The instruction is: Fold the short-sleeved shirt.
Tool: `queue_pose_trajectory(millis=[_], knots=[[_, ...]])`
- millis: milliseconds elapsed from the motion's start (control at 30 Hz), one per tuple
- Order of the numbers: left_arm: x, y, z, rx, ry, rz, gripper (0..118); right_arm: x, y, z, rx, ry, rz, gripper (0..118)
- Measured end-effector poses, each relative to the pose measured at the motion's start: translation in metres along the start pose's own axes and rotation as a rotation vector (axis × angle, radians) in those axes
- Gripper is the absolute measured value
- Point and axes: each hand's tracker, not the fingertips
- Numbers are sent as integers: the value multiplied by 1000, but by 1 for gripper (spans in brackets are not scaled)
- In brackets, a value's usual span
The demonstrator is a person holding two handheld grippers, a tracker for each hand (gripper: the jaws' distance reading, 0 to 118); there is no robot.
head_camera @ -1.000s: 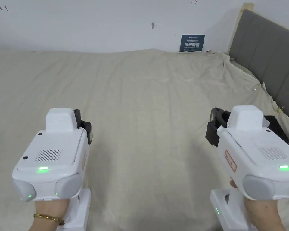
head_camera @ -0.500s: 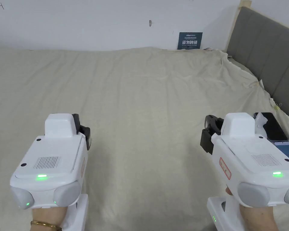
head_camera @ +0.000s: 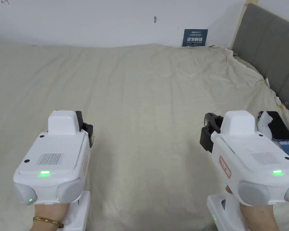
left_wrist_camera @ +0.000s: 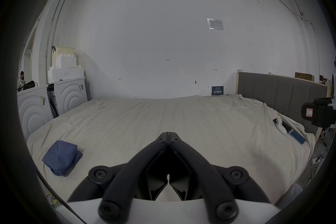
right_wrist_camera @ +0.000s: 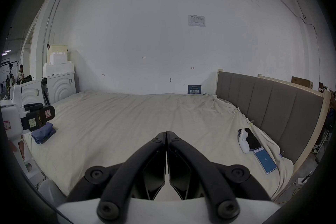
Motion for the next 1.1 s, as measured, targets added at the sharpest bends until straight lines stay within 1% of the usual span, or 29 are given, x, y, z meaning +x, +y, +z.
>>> queue_pose_trajectory(millis=[667, 1100], knots=[[2, 1, 0, 7, -9, -11, 0, -3, 4, 2, 11, 7, 19, 0], [2, 2, 0, 19, -6, -21, 0, -3, 7, 2, 17, 6, 15, 0]])
